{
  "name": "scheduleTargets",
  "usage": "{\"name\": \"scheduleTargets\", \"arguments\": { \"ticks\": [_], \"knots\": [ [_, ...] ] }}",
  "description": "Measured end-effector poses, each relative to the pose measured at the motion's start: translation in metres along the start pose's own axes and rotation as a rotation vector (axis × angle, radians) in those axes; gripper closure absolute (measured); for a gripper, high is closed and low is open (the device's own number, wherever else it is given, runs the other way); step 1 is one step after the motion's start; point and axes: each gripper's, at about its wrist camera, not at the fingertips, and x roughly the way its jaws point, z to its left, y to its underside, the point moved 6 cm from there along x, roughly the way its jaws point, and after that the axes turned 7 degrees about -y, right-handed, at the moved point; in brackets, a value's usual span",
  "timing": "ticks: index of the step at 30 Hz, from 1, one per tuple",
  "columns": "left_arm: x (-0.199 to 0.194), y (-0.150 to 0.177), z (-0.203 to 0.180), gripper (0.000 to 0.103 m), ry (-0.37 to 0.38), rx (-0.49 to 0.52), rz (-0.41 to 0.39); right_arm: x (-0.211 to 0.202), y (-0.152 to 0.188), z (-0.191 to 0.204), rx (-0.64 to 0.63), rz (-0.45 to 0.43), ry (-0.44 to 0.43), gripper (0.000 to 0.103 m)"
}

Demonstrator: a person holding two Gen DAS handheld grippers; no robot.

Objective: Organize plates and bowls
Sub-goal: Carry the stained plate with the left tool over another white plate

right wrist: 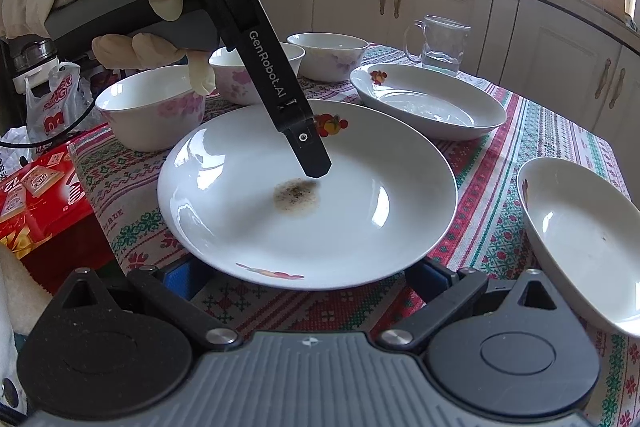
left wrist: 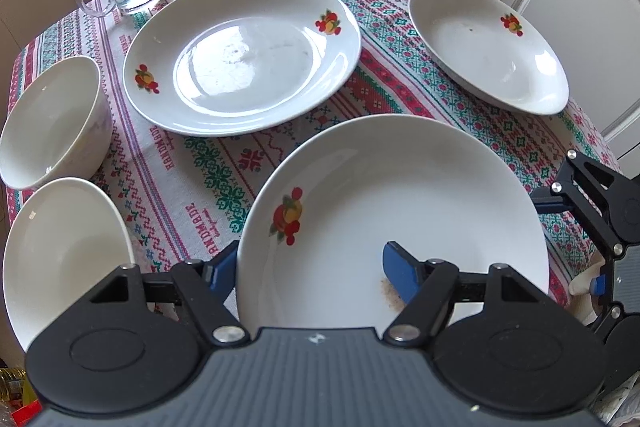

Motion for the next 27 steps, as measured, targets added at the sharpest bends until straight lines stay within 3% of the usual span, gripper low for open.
{"name": "scheduleTargets", "arguments": {
  "ticks": [27],
  "knots": [
    [-0.015, -0.01, -0.012, 0.029, 0.013, 0.034, -0.057, -0.021, -0.006, -0.009, -0.008, -0.017, 0.034, 0.0]
  ]
}}
